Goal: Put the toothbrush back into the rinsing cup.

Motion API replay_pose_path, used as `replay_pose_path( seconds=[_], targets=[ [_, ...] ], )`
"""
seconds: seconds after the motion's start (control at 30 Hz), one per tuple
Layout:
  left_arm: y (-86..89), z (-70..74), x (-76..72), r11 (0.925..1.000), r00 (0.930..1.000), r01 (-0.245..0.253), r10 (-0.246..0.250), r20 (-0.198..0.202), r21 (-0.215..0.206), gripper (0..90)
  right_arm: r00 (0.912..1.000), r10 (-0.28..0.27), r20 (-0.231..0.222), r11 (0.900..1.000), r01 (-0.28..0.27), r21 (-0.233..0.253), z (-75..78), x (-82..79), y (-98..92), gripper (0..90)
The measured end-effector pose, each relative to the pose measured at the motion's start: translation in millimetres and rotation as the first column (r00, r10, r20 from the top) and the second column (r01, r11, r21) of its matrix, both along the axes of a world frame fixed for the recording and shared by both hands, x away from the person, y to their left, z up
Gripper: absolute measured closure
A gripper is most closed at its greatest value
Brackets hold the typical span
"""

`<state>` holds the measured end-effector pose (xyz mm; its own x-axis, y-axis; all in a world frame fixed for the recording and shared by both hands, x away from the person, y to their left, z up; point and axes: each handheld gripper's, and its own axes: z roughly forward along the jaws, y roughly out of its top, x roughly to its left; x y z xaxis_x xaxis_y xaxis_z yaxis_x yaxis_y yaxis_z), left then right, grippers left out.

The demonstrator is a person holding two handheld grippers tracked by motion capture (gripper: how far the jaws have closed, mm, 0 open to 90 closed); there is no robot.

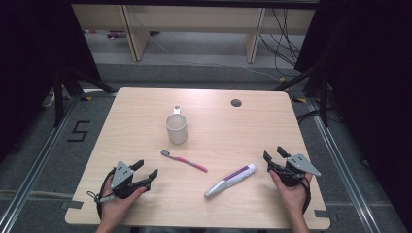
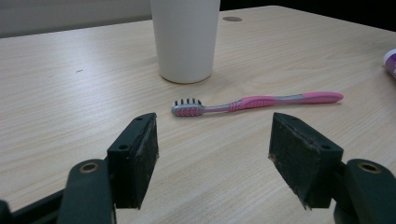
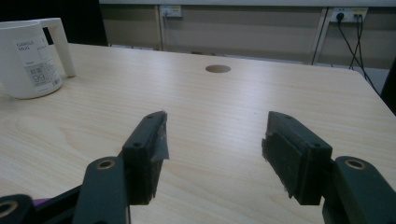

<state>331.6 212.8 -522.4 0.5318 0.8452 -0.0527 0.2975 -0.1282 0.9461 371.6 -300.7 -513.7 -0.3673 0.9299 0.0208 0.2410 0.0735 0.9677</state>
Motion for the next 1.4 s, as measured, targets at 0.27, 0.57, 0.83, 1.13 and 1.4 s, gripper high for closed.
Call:
replay_pose_path(
  seconds=[0.27, 0.57, 0.83, 1.13, 1.4],
  targets=[
    [0.1, 0.0, 1.0, 1.0000, 0.9999, 0.005, -0.005, 0.010, 0.000, 32.8, 0.9998, 0.004, 0.020, 1.000, -0.004, 0.024, -1.0, 0.5, 0.4, 39.9],
    [-3.5, 4.8, 5.4, 0.9990, 0.9981, 0.041, -0.042, 0.044, 0.020, 33.4, 0.9996, 0.008, 0.029, 1.000, -0.009, 0.007, -1.0, 0.5, 0.0, 39.3],
    [-22.0, 26.9, 17.9, 0.9718, 0.9788, 0.174, -0.188, 0.081, 0.160, 38.0, 0.9999, 0.011, -0.009, 1.000, -0.010, 0.029, -0.4, 0.0, 1.0, 38.3],
    [-45.6, 44.9, 44.6, 0.8908, 0.9445, 0.318, -0.327, -0.028, 0.324, 43.4, 0.9999, 0.016, -0.006, 0.999, -0.015, 0.029, -0.3, 0.5, -0.2, 37.7],
    [-61.5, 53.5, 64.0, 0.7992, 0.9018, 0.422, -0.419, -0.107, 0.428, 46.6, 0.9990, 0.037, -0.024, 0.998, -0.036, 0.043, -0.1, 0.6, -0.1, 37.4]
  ],
)
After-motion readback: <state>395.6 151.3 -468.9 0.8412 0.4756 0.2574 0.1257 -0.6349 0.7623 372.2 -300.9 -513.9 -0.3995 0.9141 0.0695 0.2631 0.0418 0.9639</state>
